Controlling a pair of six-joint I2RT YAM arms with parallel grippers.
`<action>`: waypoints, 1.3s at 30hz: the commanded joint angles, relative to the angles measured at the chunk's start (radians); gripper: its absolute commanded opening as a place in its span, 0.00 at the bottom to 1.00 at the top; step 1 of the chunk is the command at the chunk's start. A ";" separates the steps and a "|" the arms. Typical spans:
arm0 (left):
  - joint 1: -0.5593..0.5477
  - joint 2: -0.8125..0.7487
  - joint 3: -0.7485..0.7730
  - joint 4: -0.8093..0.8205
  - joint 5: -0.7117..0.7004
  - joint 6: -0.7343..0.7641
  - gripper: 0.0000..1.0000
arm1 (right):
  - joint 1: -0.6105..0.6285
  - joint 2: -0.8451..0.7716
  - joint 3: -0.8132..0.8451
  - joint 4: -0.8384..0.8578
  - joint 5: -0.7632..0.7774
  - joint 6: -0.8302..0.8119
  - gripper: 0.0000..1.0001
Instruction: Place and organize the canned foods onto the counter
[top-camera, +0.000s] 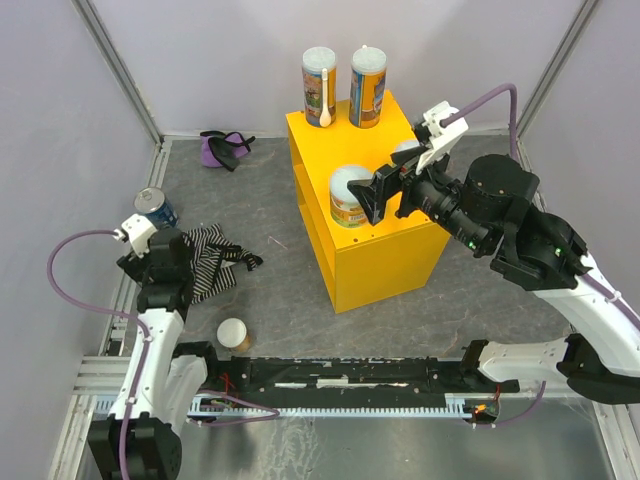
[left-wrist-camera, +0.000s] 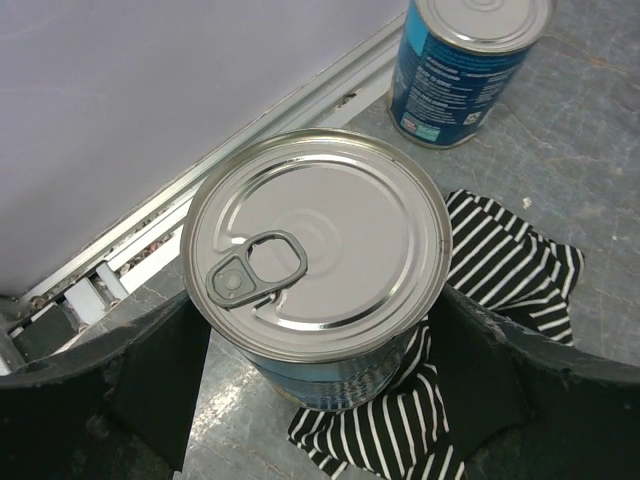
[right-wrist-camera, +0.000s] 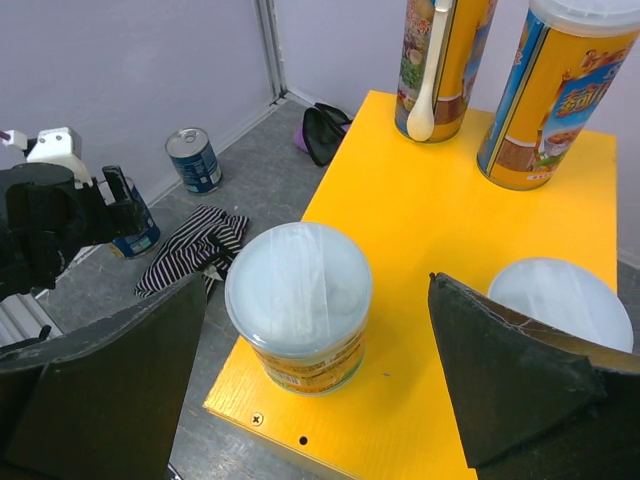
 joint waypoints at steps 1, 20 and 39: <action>-0.046 -0.082 0.157 0.066 -0.086 -0.036 0.03 | 0.005 -0.011 0.043 -0.004 0.029 -0.016 0.99; -0.091 -0.179 0.345 0.111 0.360 0.117 0.03 | 0.006 0.025 0.132 -0.070 0.088 -0.033 0.99; -0.102 0.063 0.697 0.208 0.803 0.149 0.03 | -0.008 0.085 0.167 -0.066 0.129 -0.053 0.99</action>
